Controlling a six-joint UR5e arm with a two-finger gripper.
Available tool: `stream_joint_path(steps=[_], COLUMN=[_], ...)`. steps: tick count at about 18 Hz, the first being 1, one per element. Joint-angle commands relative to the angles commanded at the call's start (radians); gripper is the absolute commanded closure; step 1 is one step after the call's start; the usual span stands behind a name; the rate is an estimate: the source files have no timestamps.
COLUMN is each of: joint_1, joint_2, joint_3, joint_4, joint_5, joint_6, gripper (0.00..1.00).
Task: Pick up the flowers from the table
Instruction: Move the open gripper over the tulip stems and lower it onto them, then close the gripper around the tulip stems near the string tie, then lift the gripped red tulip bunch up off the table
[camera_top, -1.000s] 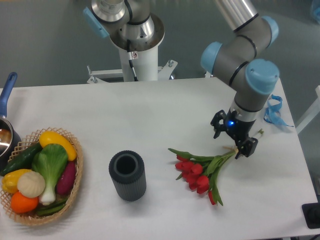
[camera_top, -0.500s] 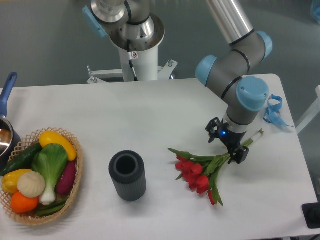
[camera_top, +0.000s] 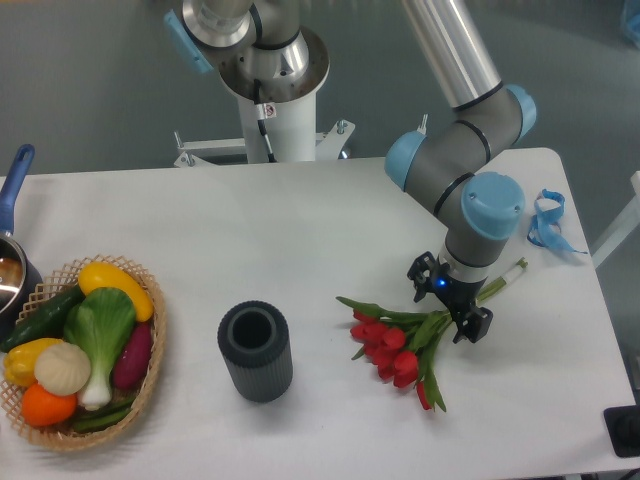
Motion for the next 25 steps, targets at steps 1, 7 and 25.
stream_joint_path(steps=[1, 7, 25], joint_1=[0.0, -0.002, 0.021], joint_2=[0.0, 0.0, 0.168], joint_3=[0.0, -0.002, 0.06], joint_4=[0.0, 0.005, -0.009], joint_5=[0.0, 0.0, -0.179], joint_6=[0.0, -0.006, -0.177], gripper=[0.01, 0.46, 0.78])
